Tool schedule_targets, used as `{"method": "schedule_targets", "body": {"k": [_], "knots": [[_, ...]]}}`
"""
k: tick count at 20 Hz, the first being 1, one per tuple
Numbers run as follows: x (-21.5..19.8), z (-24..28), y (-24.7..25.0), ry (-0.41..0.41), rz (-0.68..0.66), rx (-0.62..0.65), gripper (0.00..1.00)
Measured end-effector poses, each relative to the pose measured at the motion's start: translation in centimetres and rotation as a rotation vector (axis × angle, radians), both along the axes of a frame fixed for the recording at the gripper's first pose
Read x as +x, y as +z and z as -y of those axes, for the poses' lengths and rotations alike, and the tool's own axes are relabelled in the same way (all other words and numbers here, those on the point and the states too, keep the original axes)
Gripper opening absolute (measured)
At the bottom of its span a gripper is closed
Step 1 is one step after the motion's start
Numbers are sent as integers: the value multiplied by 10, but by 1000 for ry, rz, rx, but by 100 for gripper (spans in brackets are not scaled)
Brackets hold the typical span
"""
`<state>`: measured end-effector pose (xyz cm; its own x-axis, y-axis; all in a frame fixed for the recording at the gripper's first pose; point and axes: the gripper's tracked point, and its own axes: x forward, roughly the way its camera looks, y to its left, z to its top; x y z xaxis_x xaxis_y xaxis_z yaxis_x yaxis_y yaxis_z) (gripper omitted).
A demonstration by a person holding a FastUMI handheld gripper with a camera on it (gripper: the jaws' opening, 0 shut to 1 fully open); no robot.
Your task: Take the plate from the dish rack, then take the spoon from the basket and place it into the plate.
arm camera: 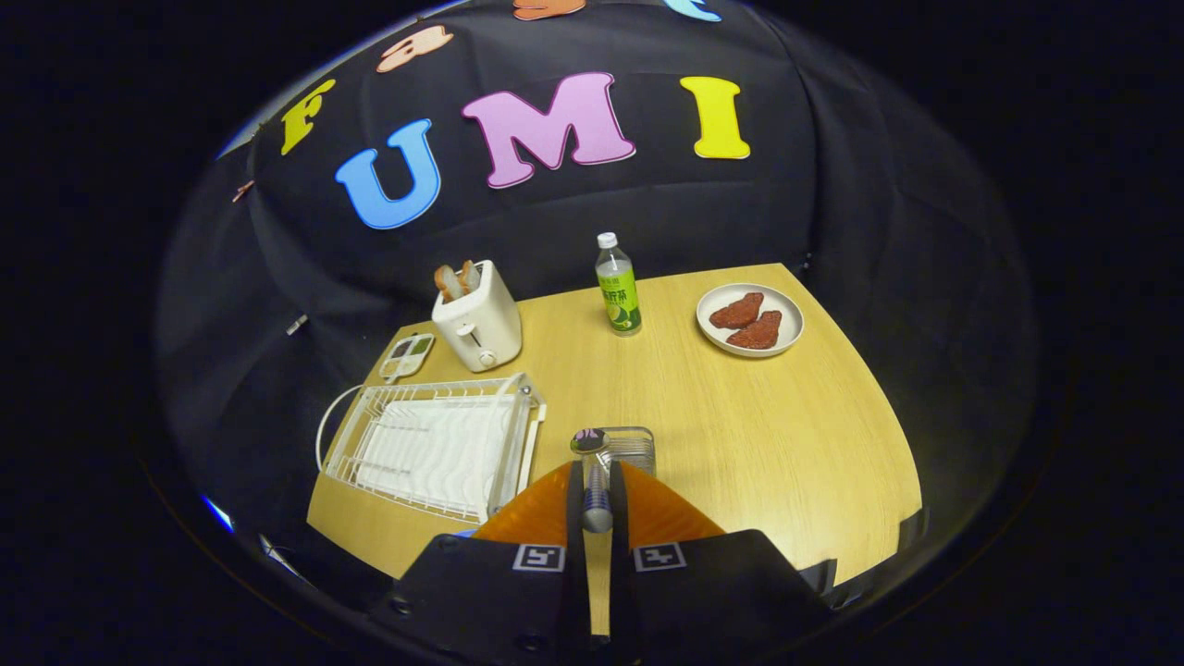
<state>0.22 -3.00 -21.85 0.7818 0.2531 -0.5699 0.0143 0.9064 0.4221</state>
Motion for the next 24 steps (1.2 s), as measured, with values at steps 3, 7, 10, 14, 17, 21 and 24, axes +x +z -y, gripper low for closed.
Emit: {"method": "schedule_targets", "body": {"k": [3,7,10,14,17,21,24], "knots": [[-26,-34,16,121,3,32,12],[-63,-67,21,292,-15,8,12],[-85,-93,9,368,-30,-16,12],[-99,-127,-26,416,-75,-26,12],[-104,-140,-57,441,-108,-72,12],[-102,-156,-82,458,-101,-117,12],[-104,-162,-99,484,-89,-153,13]]}}
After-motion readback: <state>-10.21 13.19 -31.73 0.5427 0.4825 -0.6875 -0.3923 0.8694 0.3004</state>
